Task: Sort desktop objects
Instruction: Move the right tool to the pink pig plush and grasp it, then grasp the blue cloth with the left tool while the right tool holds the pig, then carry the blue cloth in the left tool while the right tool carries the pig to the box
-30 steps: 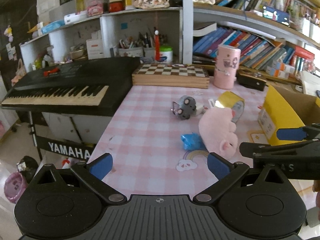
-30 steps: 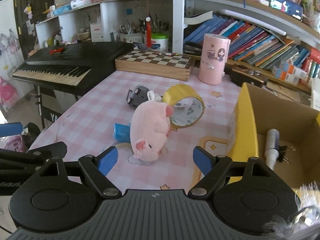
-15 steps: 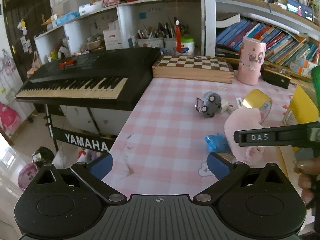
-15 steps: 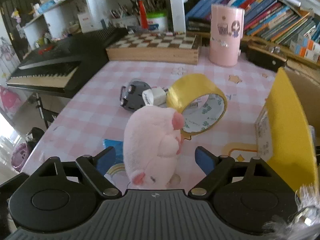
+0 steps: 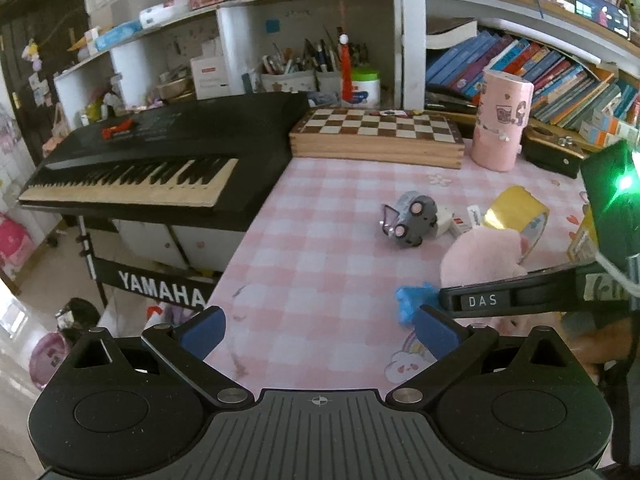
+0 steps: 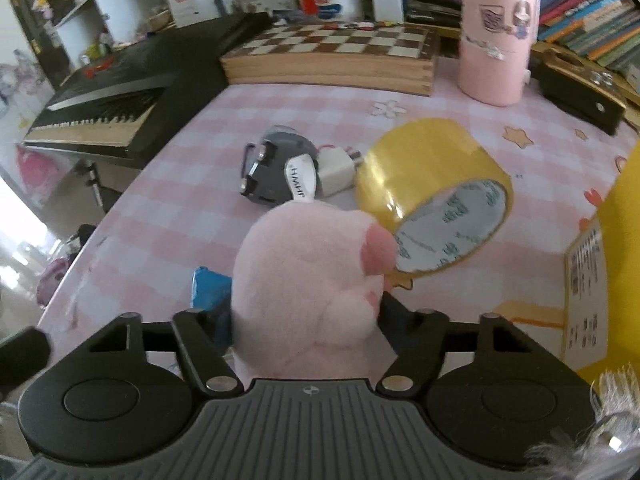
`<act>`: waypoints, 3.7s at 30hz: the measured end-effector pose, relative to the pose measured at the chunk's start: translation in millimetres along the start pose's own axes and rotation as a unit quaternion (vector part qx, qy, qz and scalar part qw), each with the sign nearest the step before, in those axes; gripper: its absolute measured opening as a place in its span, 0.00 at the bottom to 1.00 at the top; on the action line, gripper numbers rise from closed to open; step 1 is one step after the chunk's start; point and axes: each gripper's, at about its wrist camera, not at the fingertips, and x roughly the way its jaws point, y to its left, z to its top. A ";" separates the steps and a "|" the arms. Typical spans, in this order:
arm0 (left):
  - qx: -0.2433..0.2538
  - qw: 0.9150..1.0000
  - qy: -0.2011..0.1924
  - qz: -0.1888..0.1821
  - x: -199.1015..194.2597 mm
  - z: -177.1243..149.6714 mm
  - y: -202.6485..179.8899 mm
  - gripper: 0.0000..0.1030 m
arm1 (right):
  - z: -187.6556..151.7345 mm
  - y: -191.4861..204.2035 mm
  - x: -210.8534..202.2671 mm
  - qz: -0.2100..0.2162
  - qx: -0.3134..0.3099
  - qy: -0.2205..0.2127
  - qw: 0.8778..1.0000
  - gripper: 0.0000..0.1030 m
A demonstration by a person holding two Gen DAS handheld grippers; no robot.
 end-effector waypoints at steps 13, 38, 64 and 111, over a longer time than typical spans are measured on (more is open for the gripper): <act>-0.009 0.998 0.017 -0.054 31.4 8.3 -19.9 0.99 | 9.7 -14.2 -106.3 -0.012 -0.019 -0.139 0.990 0.60; 0.030 0.995 0.057 -0.075 102.5 -3.6 -67.6 0.50 | -4.8 -34.5 -110.8 -0.028 -0.018 -0.112 0.993 0.60; 0.012 0.983 -0.042 -0.180 10.1 16.4 -13.5 0.22 | -39.8 -1.0 -149.1 -0.071 0.031 -0.139 0.987 0.60; 0.174 0.919 -0.016 -0.353 -124.8 -103.1 -5.9 0.22 | -235.4 83.6 -234.4 -0.150 0.190 -0.099 0.965 0.60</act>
